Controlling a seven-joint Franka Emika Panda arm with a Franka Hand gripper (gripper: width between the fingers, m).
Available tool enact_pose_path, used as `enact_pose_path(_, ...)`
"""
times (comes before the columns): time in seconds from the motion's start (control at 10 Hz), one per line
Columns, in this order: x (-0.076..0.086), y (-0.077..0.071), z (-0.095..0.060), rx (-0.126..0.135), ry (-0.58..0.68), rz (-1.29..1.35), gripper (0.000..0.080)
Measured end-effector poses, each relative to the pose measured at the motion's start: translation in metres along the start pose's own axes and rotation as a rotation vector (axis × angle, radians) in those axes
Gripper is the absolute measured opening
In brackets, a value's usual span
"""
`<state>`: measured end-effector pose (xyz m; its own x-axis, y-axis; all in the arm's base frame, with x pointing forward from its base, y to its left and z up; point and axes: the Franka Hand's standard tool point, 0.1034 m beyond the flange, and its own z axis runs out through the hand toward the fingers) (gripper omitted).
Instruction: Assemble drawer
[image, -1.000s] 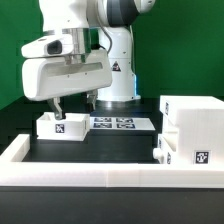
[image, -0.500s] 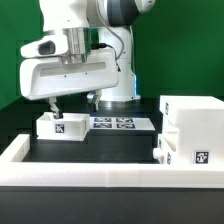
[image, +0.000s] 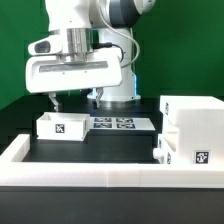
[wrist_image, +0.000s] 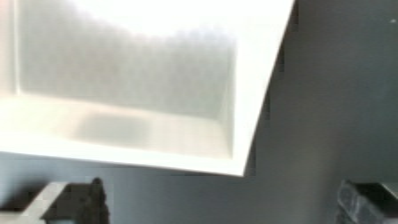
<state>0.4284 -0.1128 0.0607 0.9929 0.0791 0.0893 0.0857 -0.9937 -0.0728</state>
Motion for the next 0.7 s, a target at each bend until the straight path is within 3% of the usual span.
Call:
enact_pose_path(0.5, -0.001, -0.001, 0.001, -0.006, 0.008, 0.004, 0.0648)
enact_pose_path(0.7, -0.020, -0.015, 0.011, -0.023, 0.017, 0.043, 0.0648)
